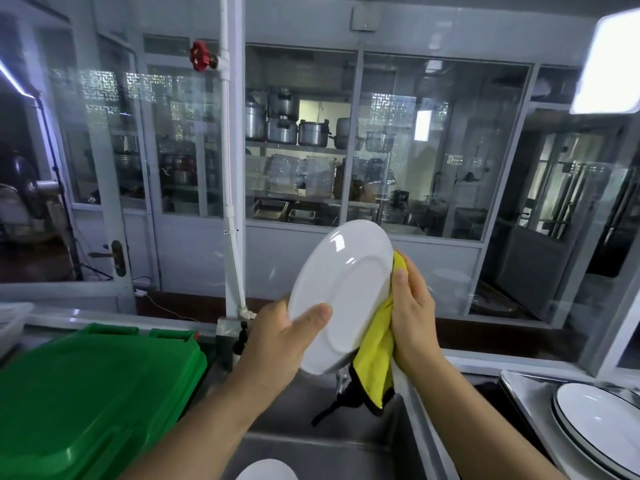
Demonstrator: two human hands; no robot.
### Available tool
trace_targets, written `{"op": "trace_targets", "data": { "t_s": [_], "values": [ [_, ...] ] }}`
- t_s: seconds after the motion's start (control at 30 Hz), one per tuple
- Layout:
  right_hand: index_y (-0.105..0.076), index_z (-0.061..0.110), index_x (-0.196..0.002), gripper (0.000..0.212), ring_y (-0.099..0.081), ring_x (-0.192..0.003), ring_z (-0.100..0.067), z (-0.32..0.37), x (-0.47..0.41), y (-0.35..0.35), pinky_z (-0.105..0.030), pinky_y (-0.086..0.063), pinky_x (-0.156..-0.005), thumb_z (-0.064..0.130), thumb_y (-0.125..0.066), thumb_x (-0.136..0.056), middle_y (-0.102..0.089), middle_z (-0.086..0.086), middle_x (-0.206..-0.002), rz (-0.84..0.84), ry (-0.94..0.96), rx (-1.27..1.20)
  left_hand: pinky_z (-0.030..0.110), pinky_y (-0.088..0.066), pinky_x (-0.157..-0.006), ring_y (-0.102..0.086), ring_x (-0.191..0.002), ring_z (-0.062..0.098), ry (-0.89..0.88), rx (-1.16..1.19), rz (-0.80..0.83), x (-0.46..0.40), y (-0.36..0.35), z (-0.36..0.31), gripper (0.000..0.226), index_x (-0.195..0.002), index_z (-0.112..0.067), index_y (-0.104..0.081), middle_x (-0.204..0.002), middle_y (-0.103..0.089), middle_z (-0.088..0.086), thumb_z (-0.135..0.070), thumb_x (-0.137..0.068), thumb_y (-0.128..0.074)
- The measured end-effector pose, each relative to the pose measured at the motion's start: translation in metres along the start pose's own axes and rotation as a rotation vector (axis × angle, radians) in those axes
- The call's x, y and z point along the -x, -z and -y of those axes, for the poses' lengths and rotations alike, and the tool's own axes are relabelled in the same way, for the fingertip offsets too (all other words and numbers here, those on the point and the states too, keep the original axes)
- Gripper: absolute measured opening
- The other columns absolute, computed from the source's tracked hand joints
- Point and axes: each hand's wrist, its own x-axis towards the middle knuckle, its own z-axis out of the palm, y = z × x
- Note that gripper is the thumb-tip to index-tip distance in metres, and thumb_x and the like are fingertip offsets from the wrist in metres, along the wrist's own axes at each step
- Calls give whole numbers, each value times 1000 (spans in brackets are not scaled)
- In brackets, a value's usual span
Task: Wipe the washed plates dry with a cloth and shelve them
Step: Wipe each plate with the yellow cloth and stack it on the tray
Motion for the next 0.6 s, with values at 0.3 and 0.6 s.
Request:
{"op": "trace_targets", "data": {
  "t_s": [0.3,0.6],
  "values": [
    [-59,46,-117,35,-58,-97,-9,-1,-4,18,-33,-48,-88,48,-62,-83,-61,3,-101,126,279,399,34,-58,-74,-71,-86,17,259,2,212,-27,18,-12,23,-104,-22,-62,-94,-74,-2,-20,-82,-68],
    [-61,31,-123,39,-59,-85,-23,15,-3,-3,-38,-47,-71,47,-34,-100,-58,-1,-102,264,893,818,37,-54,-81,-70,-86,16,125,-148,174,-23,-7,-6,10,-90,-27,-69,-90,-75,-2,-19,-85,-68]
  ]
}}
